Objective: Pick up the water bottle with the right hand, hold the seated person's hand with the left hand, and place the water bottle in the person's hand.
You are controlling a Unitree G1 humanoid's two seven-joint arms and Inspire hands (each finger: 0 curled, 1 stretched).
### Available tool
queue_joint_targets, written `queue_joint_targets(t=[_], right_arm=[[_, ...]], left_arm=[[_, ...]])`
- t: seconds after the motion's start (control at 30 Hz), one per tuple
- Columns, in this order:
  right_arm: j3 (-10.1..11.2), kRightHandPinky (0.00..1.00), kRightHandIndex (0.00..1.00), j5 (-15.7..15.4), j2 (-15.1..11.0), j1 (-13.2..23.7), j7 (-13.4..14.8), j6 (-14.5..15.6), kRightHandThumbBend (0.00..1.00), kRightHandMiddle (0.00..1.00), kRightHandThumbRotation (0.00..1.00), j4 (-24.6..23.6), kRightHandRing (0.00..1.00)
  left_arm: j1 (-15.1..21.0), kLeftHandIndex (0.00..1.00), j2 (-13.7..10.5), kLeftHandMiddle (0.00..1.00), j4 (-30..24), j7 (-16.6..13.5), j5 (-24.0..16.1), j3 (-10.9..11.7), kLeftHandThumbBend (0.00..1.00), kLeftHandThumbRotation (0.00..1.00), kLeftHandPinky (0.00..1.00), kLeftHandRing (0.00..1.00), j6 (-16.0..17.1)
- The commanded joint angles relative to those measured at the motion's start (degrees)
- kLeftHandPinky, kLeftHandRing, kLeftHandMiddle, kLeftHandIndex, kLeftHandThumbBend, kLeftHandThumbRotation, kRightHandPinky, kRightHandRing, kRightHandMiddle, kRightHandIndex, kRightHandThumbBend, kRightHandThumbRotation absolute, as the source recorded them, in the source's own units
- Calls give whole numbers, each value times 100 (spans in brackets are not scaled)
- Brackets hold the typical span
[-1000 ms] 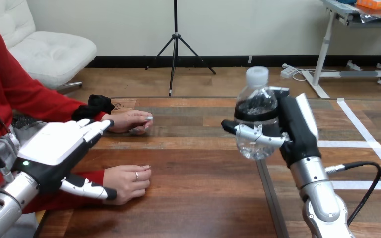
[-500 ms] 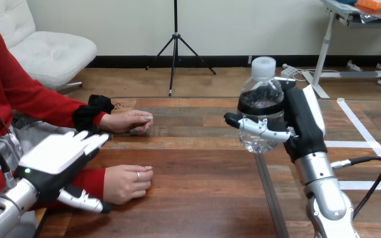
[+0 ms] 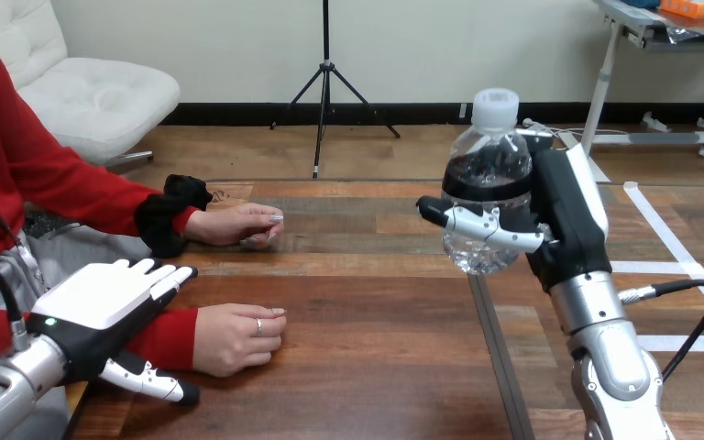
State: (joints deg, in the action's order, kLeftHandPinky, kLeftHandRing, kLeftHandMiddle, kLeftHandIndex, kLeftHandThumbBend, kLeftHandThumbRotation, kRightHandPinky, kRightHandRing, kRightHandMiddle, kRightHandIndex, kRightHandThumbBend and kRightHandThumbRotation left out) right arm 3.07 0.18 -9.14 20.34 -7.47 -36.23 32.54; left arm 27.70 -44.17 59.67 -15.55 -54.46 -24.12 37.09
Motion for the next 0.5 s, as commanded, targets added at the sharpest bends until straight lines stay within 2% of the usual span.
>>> queue_joint_targets(t=[0.0, 0.3, 0.47], right_arm=[[57, 7, 16, 100, 7, 182, 51, 113, 65, 15, 0, -648, 11], [48, 7, 15, 91, 28, 50, 43, 323, 63, 14, 0, -911, 10], [35, 6, 15, 9, 6, 0, 64, 310, 63, 13, 0, -969, 10]], left_arm=[[546, 100, -84, 99, 168, -177, -75, -186, 100, 73, 100, 100, -110], [610, 100, -35, 100, 311, -265, -23, -344, 100, 75, 100, 100, -135], [632, 100, -25, 100, 342, -262, -22, -433, 100, 75, 100, 100, -180]])
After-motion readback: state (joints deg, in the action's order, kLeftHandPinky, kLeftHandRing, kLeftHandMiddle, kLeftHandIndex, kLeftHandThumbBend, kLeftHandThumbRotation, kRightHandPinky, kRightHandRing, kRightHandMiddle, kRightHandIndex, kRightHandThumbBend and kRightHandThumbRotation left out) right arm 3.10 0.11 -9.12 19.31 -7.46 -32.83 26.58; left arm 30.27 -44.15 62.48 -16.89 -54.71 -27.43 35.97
